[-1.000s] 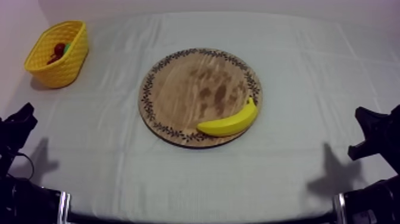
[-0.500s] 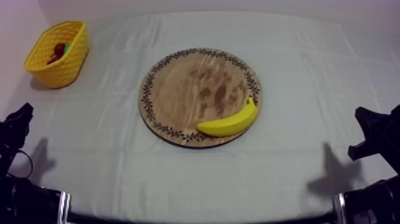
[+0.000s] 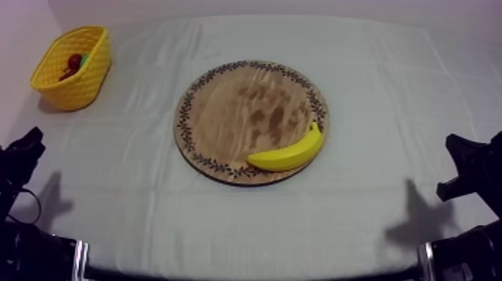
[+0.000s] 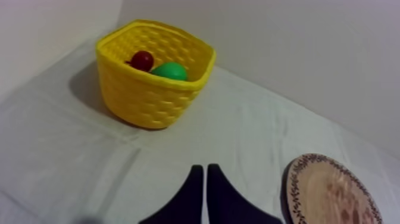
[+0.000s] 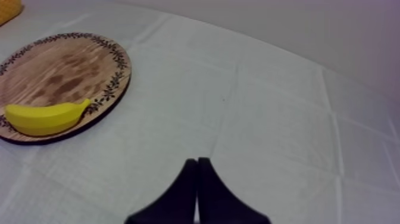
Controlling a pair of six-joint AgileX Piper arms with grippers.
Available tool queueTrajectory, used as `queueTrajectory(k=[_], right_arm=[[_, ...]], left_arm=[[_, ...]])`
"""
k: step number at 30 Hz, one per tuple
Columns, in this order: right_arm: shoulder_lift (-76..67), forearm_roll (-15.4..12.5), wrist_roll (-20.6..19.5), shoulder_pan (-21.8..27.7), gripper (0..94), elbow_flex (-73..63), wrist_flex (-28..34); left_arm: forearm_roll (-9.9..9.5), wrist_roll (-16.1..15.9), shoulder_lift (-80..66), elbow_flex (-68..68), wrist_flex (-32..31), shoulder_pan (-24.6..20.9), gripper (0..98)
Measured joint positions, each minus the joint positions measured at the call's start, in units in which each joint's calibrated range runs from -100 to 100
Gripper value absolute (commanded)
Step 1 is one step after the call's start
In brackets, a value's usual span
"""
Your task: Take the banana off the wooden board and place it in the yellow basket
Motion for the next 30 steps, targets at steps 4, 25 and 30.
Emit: queueTrajectory(k=[4,25,30], right_arm=[[0.0,0.0,0.0,0.0,0.2,0.0,0.0],[0.0,0.0,0.0,0.0,0.2,0.0,0.0],[0.0,0.0,0.0,0.0,0.2,0.0,0.0]], left_arm=[[1.11,-1.33,4.02,-3.02,0.1,1.55,0.0],[2.01,-11.12,44.84,-52.94,31.5,11.5,0.0],[1.11,-13.07,55.78,-66.32,38.8,15.95,0.0]])
